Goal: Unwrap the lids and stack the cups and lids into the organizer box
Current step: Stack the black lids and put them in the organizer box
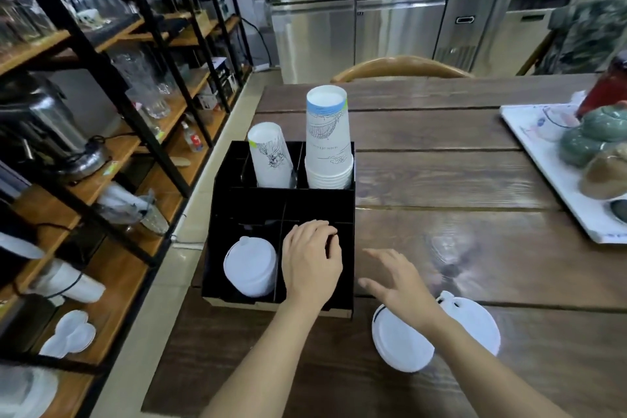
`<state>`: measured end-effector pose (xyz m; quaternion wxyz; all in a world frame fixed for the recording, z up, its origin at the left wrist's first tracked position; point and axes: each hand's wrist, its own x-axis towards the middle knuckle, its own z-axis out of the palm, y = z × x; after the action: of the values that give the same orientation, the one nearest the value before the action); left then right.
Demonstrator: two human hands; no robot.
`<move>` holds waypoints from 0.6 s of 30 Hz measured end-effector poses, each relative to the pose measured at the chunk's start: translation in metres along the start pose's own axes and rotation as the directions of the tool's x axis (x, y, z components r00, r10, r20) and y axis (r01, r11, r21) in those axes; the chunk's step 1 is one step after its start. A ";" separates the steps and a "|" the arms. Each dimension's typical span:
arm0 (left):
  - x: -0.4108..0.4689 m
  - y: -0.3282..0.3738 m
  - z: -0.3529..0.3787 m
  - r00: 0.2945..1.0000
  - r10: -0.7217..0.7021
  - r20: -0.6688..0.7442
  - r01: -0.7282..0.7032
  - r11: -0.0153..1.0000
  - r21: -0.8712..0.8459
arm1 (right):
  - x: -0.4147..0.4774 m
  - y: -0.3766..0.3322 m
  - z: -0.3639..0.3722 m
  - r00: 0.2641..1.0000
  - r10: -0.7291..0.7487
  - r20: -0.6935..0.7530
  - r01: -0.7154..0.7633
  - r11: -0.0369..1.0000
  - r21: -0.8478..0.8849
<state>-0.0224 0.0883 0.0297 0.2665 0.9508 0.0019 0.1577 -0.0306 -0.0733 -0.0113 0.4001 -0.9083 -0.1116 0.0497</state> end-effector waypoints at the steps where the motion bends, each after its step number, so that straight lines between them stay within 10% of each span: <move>1: 0.001 -0.001 -0.001 1.000 -0.003 0.014 0.003 1.000 0.001 | 0.000 0.001 0.000 1.000 -0.001 -0.019 0.001 1.000 0.000; 7: -0.003 -0.008 -0.009 0.996 -0.077 0.035 0.082 0.975 -0.205 | 0.004 -0.010 -0.003 0.972 -0.110 -0.209 0.113 0.994 -0.001; 18: -0.001 -0.024 -0.026 0.870 -0.409 0.277 0.488 0.799 -0.353 | 0.015 -0.039 0.014 0.947 -0.308 -0.093 0.279 0.931 -0.236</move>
<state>-0.0292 0.1223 0.0386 0.4893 0.8555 0.1694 -0.0033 -0.0248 -0.0337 0.0078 0.3063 -0.9213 -0.2252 -0.0820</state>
